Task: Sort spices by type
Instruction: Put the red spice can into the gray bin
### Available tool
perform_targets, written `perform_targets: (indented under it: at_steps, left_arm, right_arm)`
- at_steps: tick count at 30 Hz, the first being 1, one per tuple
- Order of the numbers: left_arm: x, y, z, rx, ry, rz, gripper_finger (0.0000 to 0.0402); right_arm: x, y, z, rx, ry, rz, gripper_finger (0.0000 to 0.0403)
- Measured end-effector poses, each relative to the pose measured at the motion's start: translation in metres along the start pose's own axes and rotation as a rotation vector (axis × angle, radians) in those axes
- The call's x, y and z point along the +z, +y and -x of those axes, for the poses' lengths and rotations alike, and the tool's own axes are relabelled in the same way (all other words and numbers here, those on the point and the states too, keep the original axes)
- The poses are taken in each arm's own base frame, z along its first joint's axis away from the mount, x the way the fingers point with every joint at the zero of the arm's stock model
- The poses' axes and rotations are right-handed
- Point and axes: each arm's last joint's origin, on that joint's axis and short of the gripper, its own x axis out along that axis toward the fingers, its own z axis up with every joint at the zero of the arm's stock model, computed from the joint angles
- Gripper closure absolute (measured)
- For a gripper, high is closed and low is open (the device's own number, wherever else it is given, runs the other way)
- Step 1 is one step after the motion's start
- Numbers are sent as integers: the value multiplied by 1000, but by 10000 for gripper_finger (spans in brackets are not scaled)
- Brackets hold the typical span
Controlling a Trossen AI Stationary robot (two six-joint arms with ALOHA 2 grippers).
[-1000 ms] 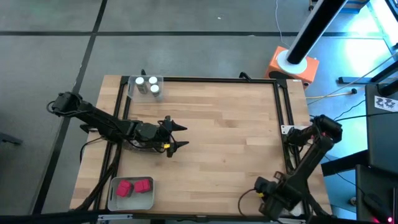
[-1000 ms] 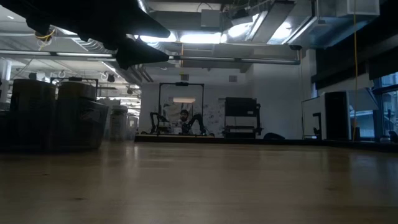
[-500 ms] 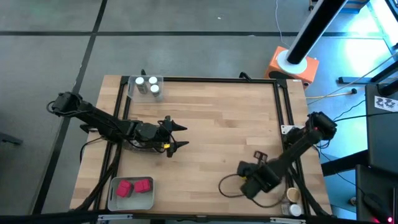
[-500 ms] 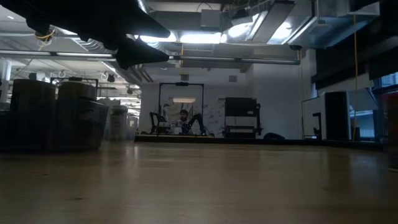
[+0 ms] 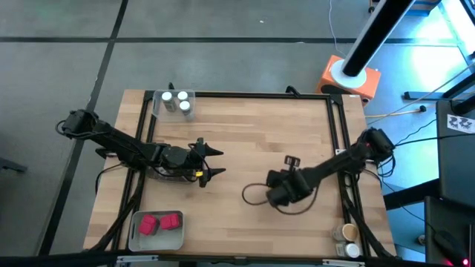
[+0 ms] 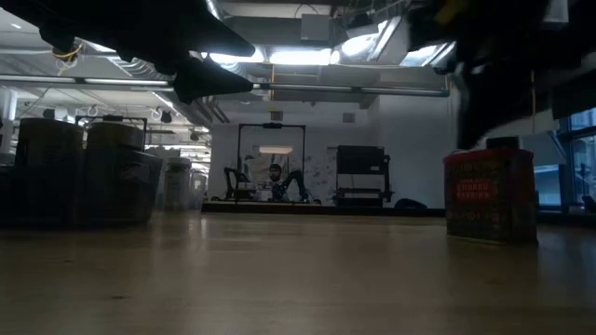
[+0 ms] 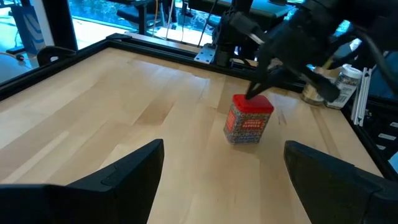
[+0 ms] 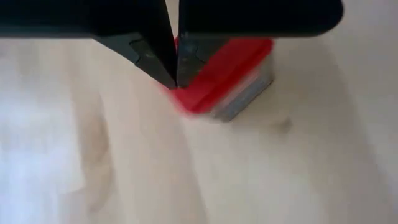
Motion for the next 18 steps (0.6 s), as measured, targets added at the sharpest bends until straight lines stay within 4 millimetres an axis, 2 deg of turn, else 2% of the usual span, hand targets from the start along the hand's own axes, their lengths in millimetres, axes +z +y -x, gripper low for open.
perform_targets:
  at_steps: [6,8,10,15,18]
  left_arm:
    - [0,0,0,0,0,-1,86]
    - [0,0,0,0,1,-1,86]
    - [0,0,0,0,1,-1,86]
    - [0,0,0,1,2,0,86]
    - [0,0,0,0,2,-2,86]
  right_arm:
    - [14,-18,-8,-34,-2,6,389]
    - [12,-21,-1,-59,11,11,389]
    - [8,-21,15,-67,-5,1,389]
    - [-21,-15,53,-33,-128,-79,389]
    - [-46,-6,67,2,-198,-128,389]
